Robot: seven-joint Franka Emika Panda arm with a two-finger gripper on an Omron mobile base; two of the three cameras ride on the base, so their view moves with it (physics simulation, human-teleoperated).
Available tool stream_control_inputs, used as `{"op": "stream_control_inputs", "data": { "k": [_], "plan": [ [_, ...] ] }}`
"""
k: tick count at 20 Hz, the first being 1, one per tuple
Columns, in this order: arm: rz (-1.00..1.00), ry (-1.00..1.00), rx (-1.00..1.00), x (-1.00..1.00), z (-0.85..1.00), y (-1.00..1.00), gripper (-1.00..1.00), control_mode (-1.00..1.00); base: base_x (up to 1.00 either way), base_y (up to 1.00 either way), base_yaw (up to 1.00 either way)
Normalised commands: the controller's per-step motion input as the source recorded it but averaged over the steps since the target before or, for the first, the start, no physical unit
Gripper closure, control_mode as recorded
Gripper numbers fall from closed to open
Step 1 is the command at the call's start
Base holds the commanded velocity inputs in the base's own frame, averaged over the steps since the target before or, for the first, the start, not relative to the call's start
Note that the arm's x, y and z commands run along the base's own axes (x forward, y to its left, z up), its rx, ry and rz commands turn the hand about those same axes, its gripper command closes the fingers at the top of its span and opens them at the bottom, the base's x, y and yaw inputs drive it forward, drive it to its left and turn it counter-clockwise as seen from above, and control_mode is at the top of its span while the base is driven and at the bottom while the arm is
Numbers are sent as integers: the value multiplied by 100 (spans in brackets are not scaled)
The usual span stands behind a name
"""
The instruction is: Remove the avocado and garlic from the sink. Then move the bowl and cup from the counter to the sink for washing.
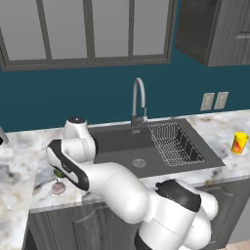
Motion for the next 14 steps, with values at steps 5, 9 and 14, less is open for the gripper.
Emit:
{"op": "stream_control_inputs", "data": {
  "k": [5, 9, 14],
  "plan": [
    [0, 0, 3, -22, 30, -40, -100, -100, 0, 0, 0],
    [0, 0, 0, -25, 32, -39, -100, -100, 0, 0, 0],
    [0, 0, 0, -26, 33, -37, -100, -100, 0, 0, 0]
  ]
}}
